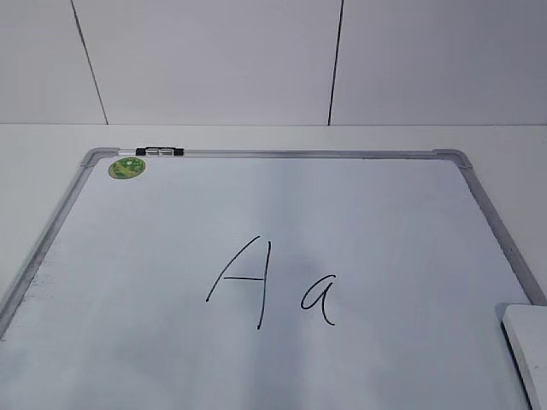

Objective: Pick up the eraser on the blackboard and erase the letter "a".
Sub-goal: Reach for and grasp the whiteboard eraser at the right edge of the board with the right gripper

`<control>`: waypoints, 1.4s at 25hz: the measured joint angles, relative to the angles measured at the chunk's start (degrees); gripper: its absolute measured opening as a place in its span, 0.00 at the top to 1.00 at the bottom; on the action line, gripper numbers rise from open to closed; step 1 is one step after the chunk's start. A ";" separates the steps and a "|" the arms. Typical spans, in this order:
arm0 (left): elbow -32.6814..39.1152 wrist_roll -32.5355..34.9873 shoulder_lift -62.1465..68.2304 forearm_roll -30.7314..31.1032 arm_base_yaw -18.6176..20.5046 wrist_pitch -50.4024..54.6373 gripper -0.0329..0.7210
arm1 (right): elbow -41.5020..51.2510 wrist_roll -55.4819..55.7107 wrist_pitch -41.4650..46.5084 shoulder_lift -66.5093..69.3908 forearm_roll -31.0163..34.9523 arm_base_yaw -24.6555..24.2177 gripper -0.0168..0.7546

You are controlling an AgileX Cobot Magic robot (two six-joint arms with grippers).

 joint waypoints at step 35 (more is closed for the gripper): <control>0.00 0.00 0.00 0.00 0.00 0.00 0.64 | -16.42 3.21 4.15 57.81 7.86 0.29 0.17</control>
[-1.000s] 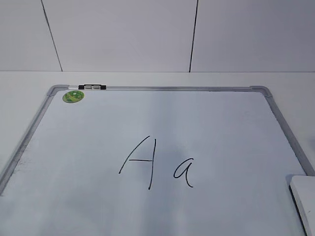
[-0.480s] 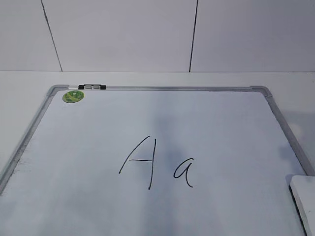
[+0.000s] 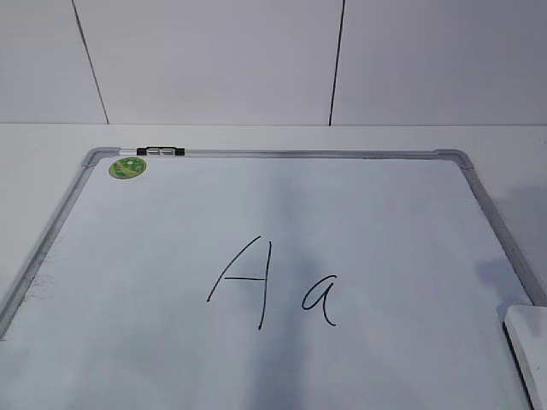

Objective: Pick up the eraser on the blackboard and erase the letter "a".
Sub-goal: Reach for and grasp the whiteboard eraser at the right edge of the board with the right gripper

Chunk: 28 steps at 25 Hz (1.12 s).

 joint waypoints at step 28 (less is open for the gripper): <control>0.00 0.00 0.00 0.00 0.00 0.00 0.64 | 2.64 3.76 -8.80 10.71 -1.43 6.34 0.17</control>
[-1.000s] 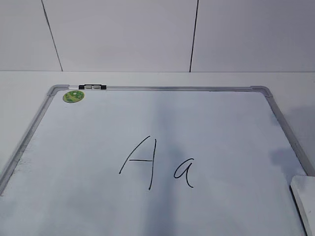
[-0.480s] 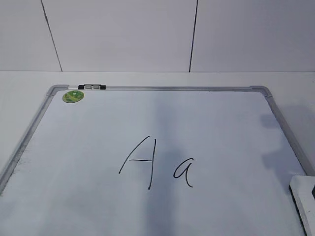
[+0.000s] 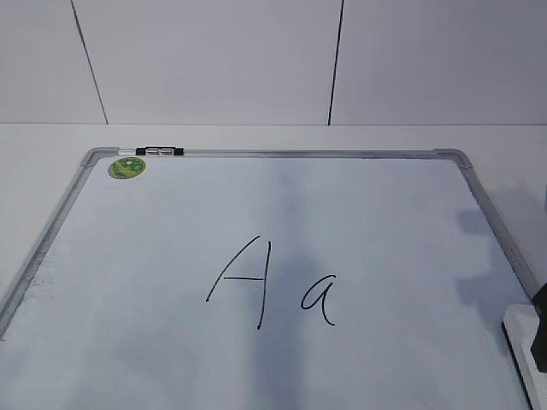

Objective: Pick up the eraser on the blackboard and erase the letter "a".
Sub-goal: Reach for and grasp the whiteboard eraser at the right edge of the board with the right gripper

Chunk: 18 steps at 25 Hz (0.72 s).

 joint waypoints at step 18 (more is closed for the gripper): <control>0.00 0.00 0.00 0.00 0.00 0.00 0.64 | 5.09 4.70 -6.00 0.00 -0.81 0.00 0.17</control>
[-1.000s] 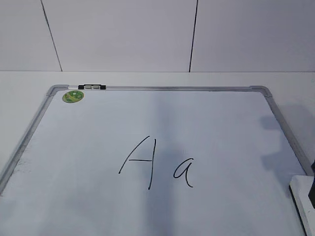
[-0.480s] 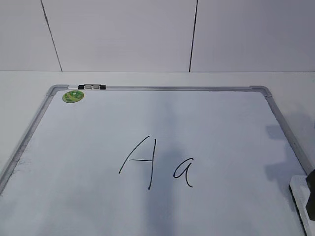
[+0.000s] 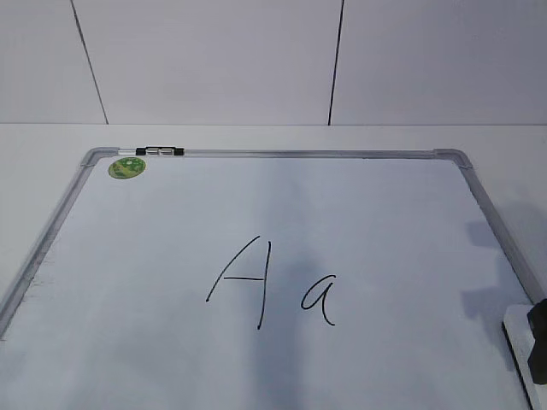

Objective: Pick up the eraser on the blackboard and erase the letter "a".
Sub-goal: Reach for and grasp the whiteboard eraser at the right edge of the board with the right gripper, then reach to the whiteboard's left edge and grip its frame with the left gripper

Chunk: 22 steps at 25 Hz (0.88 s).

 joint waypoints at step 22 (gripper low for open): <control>0.00 0.00 0.00 -1.97 0.00 0.00 0.64 | 0.00 1.39 -5.70 7.56 -0.95 0.00 0.17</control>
